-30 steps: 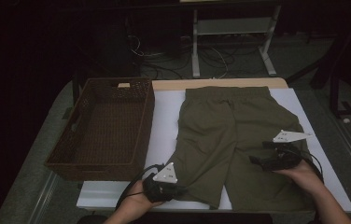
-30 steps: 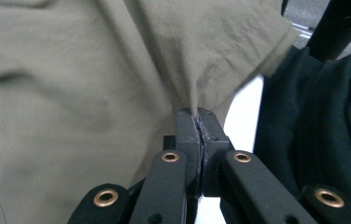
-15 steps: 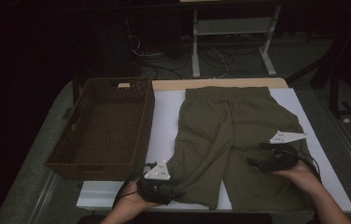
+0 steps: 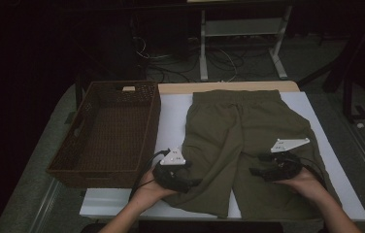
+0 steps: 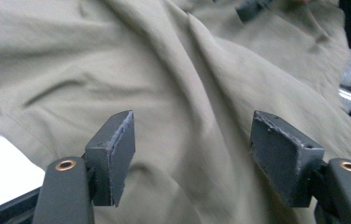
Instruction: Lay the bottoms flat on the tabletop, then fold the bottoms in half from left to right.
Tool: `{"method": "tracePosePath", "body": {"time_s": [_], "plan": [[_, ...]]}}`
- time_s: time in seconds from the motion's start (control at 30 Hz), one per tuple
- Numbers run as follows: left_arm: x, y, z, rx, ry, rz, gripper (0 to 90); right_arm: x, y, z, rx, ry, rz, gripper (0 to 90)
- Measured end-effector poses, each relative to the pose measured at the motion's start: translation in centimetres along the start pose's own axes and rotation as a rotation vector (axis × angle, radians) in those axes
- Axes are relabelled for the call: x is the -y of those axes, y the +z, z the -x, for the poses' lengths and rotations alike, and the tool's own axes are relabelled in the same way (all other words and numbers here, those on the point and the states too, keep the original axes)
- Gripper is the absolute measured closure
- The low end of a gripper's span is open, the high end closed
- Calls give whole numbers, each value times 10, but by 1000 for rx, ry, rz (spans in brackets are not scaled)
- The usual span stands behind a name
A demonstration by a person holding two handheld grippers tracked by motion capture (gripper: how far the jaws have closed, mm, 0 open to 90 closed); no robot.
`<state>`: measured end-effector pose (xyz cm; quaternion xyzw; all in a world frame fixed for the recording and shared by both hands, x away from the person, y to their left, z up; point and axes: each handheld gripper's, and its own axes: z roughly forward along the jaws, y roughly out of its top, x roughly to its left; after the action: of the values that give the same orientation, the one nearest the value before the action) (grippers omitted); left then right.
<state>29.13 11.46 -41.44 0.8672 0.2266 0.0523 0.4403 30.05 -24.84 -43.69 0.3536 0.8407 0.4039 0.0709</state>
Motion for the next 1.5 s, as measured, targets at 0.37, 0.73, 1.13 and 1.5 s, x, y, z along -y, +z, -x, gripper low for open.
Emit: {"method": "tracePosePath", "body": {"time_s": [0.37, 0.73, 1.13, 1.5], "plan": [[-13, 21, -23, -80, -46, 16, 260, 0, 1, 3, 15, 3, 7, 240], [-12, 27, -41, -137, -107, 19, 133, 1, 1, 6, 34, 6, 10, 220], [-17, 33, -61, -197, -173, 15, 69, 1, 0, 7, 33, 13, 17, 211], [-26, 44, -73, -225, -188, 5, 132, 1, -1, 10, 45, 31, 26, 198]]}}
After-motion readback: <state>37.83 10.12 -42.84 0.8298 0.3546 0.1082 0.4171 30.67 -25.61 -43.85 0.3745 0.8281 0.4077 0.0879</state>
